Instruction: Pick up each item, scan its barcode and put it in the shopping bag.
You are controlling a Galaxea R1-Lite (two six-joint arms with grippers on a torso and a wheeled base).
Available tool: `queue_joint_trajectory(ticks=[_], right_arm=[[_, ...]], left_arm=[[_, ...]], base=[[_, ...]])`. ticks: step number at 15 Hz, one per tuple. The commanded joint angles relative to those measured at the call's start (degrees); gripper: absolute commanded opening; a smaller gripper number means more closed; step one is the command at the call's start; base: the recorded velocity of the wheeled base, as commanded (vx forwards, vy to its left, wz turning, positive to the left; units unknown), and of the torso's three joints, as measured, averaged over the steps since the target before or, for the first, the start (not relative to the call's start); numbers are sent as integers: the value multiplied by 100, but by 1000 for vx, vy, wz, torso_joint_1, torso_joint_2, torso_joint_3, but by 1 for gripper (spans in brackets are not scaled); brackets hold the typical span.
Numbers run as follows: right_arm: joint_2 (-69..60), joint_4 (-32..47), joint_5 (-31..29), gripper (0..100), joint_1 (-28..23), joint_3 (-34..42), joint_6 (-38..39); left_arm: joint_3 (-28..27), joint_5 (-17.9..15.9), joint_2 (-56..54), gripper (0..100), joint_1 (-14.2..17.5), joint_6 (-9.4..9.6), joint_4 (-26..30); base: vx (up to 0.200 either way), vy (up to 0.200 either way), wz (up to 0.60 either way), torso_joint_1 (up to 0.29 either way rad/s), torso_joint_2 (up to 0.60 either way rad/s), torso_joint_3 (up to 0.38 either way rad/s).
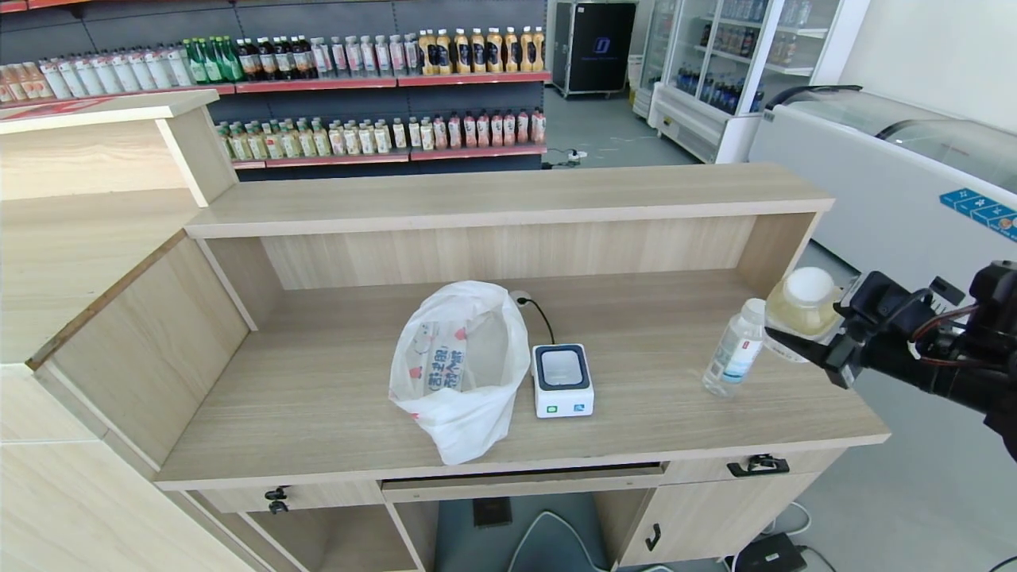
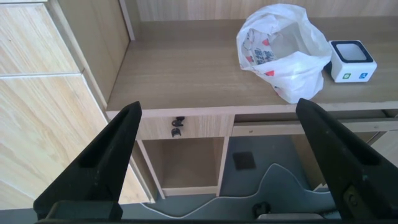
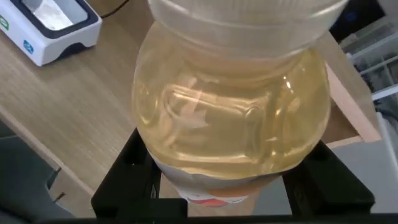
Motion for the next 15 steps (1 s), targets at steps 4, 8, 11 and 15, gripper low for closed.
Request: queue_joint_trajectory(ticks=[4, 8, 11, 15], right_arm=[[512, -841, 139, 0, 31, -178, -567], [767, -1624, 525, 0, 655, -205, -980], [961, -1914, 868, 0, 849, -134, -1182], [1585, -1922, 1387, 0, 699, -152, -1859]], left_arm=[[0, 0, 0, 100, 0, 0, -1], [0, 0, 0, 100, 0, 0, -1], [0, 0, 0, 100, 0, 0, -1], [0, 0, 0, 100, 0, 0, -1]], base=[[0, 0, 150, 1, 1, 1], [0, 0, 600, 4, 4, 4], [0, 0, 600, 7, 6, 1], [0, 0, 150, 1, 1, 2]])
